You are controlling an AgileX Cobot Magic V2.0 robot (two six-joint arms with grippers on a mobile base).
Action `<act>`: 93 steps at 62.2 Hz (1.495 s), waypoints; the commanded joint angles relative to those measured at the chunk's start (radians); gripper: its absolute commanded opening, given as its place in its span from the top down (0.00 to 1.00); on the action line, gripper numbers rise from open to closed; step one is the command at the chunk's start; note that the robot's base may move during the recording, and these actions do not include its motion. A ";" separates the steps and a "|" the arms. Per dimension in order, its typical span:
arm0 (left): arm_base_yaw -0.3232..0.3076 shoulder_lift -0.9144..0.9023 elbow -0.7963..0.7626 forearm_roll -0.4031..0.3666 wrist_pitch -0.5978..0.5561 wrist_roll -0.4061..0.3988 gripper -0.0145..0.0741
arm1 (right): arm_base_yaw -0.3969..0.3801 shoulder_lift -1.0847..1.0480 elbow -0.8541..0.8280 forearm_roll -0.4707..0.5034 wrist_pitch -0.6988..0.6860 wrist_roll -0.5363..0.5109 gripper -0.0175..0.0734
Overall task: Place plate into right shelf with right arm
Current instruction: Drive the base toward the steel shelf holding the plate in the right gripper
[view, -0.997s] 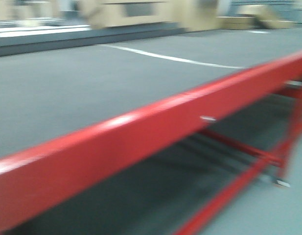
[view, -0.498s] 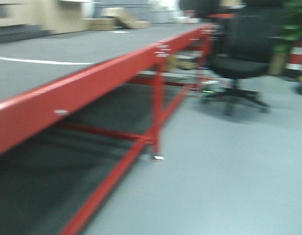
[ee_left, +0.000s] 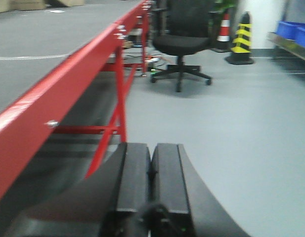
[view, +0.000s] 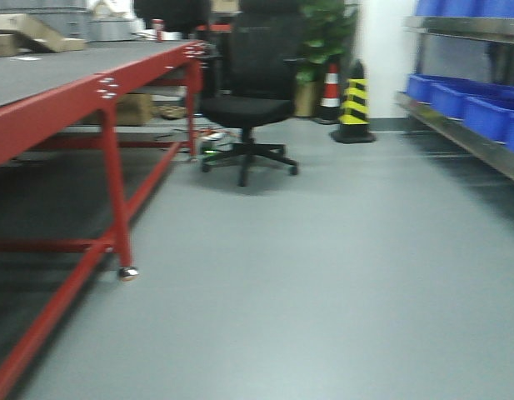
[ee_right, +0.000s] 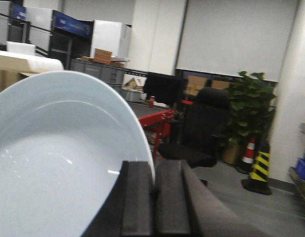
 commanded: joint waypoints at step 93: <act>-0.003 -0.011 0.008 -0.006 -0.085 -0.003 0.89 | 0.002 0.013 -0.029 -0.011 -0.094 -0.003 0.78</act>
